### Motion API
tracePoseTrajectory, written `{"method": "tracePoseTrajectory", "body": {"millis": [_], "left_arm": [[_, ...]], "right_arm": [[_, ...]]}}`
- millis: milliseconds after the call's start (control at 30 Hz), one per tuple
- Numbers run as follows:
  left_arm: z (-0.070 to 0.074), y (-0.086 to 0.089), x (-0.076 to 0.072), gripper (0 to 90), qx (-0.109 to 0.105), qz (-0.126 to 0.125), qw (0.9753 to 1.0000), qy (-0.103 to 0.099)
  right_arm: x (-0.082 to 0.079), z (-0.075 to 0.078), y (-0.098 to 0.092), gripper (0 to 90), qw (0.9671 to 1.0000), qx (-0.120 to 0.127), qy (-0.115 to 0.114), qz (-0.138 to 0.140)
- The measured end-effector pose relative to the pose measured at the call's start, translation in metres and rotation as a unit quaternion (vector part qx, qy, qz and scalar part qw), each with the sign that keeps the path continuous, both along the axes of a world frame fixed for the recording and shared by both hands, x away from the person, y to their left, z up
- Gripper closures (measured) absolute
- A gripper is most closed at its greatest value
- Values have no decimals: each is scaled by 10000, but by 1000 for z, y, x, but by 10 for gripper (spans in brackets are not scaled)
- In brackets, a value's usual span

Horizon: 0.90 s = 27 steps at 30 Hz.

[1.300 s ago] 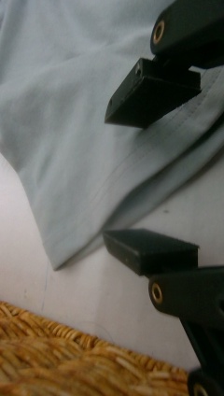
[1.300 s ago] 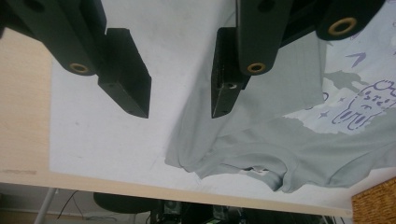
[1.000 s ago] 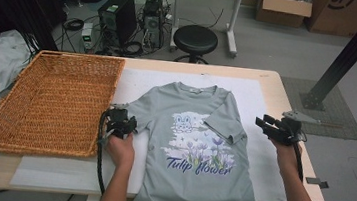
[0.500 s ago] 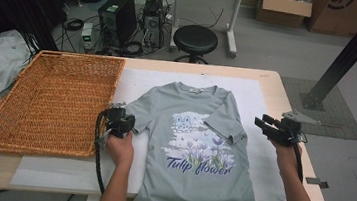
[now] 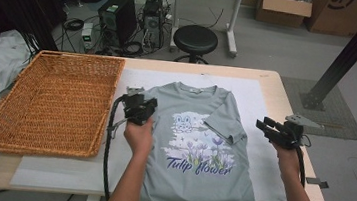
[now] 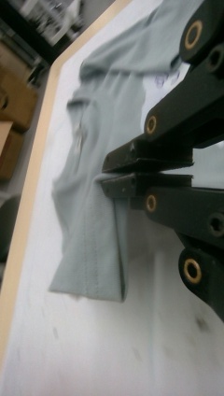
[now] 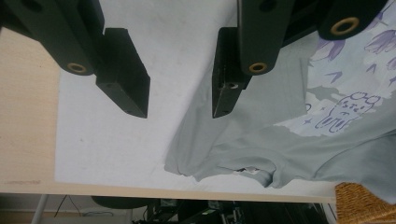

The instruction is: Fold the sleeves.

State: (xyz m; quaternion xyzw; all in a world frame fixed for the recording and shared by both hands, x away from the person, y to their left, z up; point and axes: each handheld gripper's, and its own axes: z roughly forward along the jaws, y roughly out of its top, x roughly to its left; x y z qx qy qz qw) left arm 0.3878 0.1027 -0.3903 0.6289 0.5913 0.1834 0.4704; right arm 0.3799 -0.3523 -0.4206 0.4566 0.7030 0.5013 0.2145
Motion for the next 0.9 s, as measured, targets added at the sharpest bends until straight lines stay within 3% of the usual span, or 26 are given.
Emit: {"method": "tracePoseTrajectory", "body": {"millis": [133,267,333,433,500,567,600,633,767,833,867,900], "left_arm": [[-5,-32,6,872,425,-663,9965,263],[-21,-48,9,868,739,-972,9903,664],[-24,-49,8,849,641,-1029,9898,748],[-23,-45,4,600,321,-1082,9902,829],[-21,-42,0,555,118,-1178,9896,820],[-21,-38,-3,534,227,-977,9926,689],[-22,-33,-2,518,206,-686,9955,613],[-23,-29,0,501,127,-544,9966,603],[-29,-25,8,522,89,-366,9972,641],[-30,-26,9,543,-163,-499,9960,729],[-31,-28,10,552,-303,-687,9935,852],[-34,-31,10,562,-430,-917,9896,1023]], "right_arm": [[-2,-3,-2,570,10000,48,15,-10],[-3,-5,-4,569,10000,76,26,-23],[-3,-5,-4,569,10000,75,23,-23],[-3,-5,-5,570,10000,67,34,-25],[-2,-5,-4,571,9999,87,35,-35],[-1,-5,-3,572,10000,83,28,-29],[-1,-5,-2,572,10000,80,29,-19],[-1,-4,-1,571,10000,68,26,-4],[-2,-3,2,571,10000,18,16,38],[-2,-3,1,572,10000,13,16,29],[-2,-3,1,571,10000,30,19,19],[-1,-3,1,571,10000,34,30,11]]}}
